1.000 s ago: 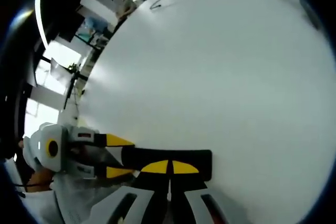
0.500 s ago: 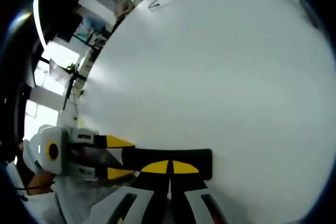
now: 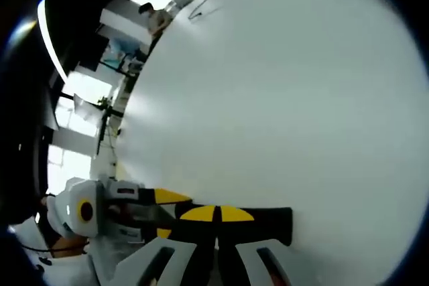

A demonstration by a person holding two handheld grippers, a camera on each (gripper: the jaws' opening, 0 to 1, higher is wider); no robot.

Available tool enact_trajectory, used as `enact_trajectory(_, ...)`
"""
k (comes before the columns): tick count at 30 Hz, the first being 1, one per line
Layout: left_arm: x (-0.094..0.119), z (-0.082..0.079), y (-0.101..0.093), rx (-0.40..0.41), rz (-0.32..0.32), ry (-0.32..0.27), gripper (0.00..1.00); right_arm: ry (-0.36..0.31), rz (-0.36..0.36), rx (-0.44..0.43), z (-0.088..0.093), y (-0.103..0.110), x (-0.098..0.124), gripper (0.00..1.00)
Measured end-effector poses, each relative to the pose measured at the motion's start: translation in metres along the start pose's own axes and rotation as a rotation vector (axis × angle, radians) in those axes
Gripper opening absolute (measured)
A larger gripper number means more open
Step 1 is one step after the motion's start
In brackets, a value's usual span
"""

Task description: Press the specified remote control buttons in sequence, fully releasing each button before pressing the next.

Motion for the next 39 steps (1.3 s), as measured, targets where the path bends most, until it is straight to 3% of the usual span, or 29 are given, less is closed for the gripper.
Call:
enact_trajectory(6,0.0,-0.001,-0.001,-0.006,0.003,-0.007,0.24,0.029,0.007,0.024,0.004,0.002,-0.003,0.0)
enact_trajectory(16,0.0,-0.001,-0.001,-0.002,0.0,-0.012,0.24,0.014,0.019,0.052,0.004,0.002,-0.003,0.0)
enact_trajectory(34,-0.002,-0.002,0.001,0.011,-0.017,-0.012,0.24,0.016,0.013,0.034,0.001,0.002,-0.003,0.0)
enact_trajectory(39,-0.001,-0.001,0.004,0.022,-0.037,-0.006,0.24,-0.044,-0.001,0.003,-0.004,0.001,0.008,0.0)
Point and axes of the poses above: the point that each gripper's makers call its tool centre point, and the gripper's own axes: x roughly backward along the fingers, y roughly to its left, z roughly out of its underside, the point moved 6 cm from there along x, roughly backward along the fingers, and after that the axes turned 12 degrees about -y, right-handed, at the moved point
